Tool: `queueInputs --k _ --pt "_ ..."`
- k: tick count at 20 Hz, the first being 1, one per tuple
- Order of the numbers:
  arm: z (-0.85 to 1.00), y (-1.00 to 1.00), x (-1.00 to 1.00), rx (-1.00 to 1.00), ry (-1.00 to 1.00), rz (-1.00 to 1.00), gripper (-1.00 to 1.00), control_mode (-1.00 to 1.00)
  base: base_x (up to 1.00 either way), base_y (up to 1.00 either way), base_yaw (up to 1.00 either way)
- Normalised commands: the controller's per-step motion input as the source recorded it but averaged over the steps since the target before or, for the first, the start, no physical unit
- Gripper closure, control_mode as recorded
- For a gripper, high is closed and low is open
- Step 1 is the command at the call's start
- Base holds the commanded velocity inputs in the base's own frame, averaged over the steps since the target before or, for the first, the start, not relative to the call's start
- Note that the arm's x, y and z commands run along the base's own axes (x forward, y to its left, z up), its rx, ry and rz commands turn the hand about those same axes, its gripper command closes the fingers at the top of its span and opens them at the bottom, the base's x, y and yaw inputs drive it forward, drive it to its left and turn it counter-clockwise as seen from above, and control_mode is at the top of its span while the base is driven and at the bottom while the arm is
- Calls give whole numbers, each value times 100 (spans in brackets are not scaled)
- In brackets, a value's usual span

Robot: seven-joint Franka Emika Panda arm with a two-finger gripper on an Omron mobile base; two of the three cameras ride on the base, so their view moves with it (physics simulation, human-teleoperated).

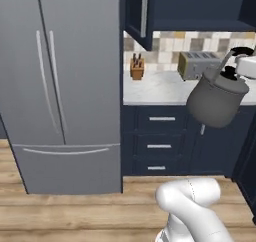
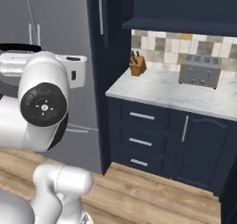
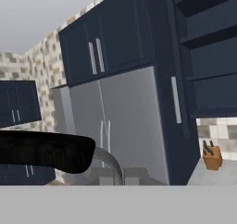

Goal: Open the cabinet, pick the kettle from the cabinet, and place it in the sink.

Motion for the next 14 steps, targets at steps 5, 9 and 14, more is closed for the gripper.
queueInputs --k 5,9,14 --pt "0 0 0 0 0 0 100 100 0 1 44" --pt "0 0 0 0 0 0 100 100 -1 -1 49" --pt "0 0 0 0 0 0 100 100 0 0 51"
